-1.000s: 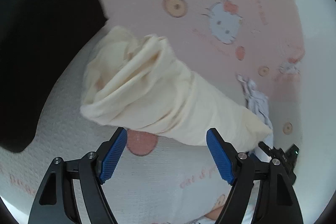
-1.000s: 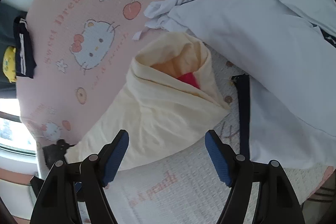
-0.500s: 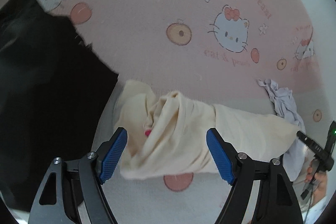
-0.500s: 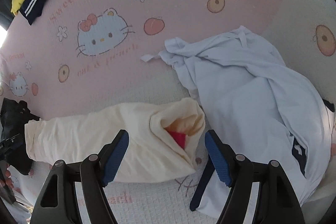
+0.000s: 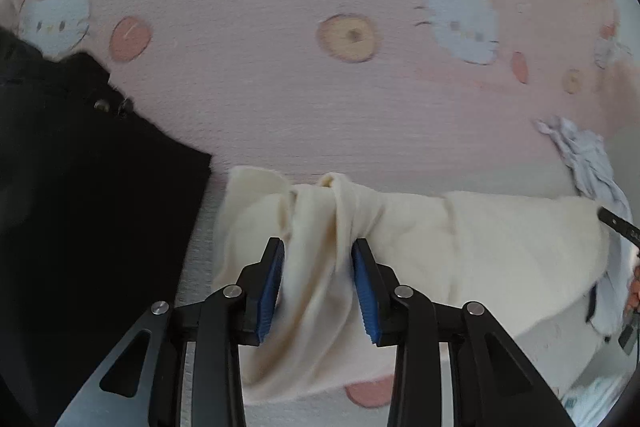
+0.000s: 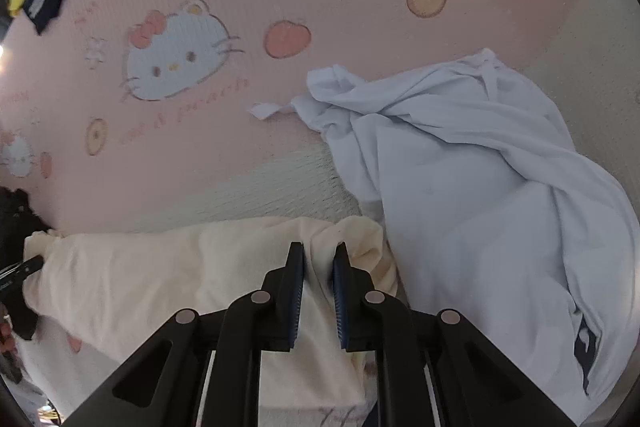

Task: Fold clothes

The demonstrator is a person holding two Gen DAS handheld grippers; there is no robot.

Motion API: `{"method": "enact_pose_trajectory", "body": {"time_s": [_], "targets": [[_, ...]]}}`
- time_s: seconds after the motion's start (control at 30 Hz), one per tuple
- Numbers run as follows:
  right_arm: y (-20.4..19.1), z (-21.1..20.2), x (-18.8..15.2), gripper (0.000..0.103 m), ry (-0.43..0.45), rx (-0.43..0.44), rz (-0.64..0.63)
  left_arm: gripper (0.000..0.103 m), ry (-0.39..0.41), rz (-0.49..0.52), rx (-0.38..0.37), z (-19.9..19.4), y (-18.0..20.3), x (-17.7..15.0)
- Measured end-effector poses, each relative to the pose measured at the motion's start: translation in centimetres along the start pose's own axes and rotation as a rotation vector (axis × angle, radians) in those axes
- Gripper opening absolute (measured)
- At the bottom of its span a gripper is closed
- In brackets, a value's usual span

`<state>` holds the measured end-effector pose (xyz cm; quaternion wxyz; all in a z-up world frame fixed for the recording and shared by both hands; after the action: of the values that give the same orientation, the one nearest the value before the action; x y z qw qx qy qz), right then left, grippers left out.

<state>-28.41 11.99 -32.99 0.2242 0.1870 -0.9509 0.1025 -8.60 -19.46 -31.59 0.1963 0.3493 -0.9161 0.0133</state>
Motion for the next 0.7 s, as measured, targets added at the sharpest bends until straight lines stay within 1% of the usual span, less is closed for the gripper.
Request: {"method": "enact_pose_trajectory", "body": {"time_s": [0.07, 0.1, 0.13, 0.17, 0.23, 0.27, 0.33, 0.37, 0.4, 0.43, 0.47, 0.5, 0.53, 0.57, 0.6, 0.63, 0.7], "targets": [[0.9, 1.6, -0.1, 0.012, -0.047, -0.004, 0.058, 0.032, -0.048, -0.07, 0.004, 1.3, -1.5, 0.0], [1.3, 2.4, -0.3, 0.012, -0.074, 0.002, 0.098, 0.032, -0.075, -0.125, -0.032, 1.9, -2.2, -0.1], [1.6, 3.0, -0.6, 0.012, -0.091, 0.019, 0.138, 0.032, -0.081, -0.175, -0.067, 2.1, -2.7, -0.2], [1.7, 3.3, -0.9, 0.012, -0.102, 0.025, 0.169, 0.032, -0.075, -0.187, -0.081, 2.0, -2.9, -0.3], [1.3, 3.0, -0.6, 0.012, -0.099, -0.01, 0.147, 0.033, -0.048, -0.152, -0.078, 1.6, -2.8, -0.4], [1.0, 2.8, -0.3, 0.012, -0.099, -0.038, 0.109, 0.034, -0.033, -0.137, -0.072, 1.3, -2.8, -0.5], [0.5, 2.6, 0.0, 0.013, -0.111, -0.08, 0.059, 0.034, -0.031, -0.149, -0.093, 0.9, -2.8, -0.6], [0.3, 2.5, 0.0, 0.014, -0.116, -0.09, 0.051, 0.034, -0.039, -0.173, -0.113, 0.6, -3.0, -0.8], [0.3, 2.3, 0.1, 0.025, -0.111, -0.092, 0.063, 0.034, -0.042, -0.205, -0.151, 0.3, -3.1, -0.9], [0.4, 2.0, 0.1, 0.032, -0.102, -0.091, 0.081, 0.034, -0.035, -0.233, -0.19, -0.2, -3.3, -1.0], [0.5, 1.6, 0.2, 0.047, -0.084, -0.08, 0.113, 0.036, -0.021, -0.26, -0.225, -1.0, -3.4, -1.1], [0.6, 1.2, 0.2, 0.063, -0.07, -0.067, 0.139, 0.041, -0.007, -0.286, -0.259, -1.7, -3.6, -1.2], [0.8, 0.8, 0.2, 0.071, -0.056, -0.052, 0.17, 0.058, 0.007, -0.309, -0.29, -2.4, -3.8, -1.3], [1.0, 0.3, 0.0, 0.077, -0.039, -0.028, 0.211, 0.073, 0.02, -0.319, -0.307, -3.0, -3.9, -1.4], [1.2, -0.2, -0.1, 0.077, -0.021, -0.005, 0.252, 0.077, 0.035, -0.322, -0.32, -3.8, -3.9, -1.6], [1.3, -0.7, -0.3, 0.077, -0.006, 0.021, 0.293, 0.077, 0.048, -0.324, -0.331, -4.4, -3.9, -1.9], [1.6, -1.2, -1.1, 0.077, -0.005, 0.094, 0.376, 0.077, 0.053, -0.323, -0.344, -5.1, -3.6, -2.6]]}}
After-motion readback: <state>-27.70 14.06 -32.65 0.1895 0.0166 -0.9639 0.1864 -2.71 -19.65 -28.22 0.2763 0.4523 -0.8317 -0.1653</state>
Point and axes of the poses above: each gripper's, at about its wrist camera, not at the fingertips, and z roughly the way its jaws point, y to its right, x to its top, the point moved 8 cm from there along z, roughly the way its jaws point, and after that the axes turned 4 degrees about -z, right-handed, at the moved point
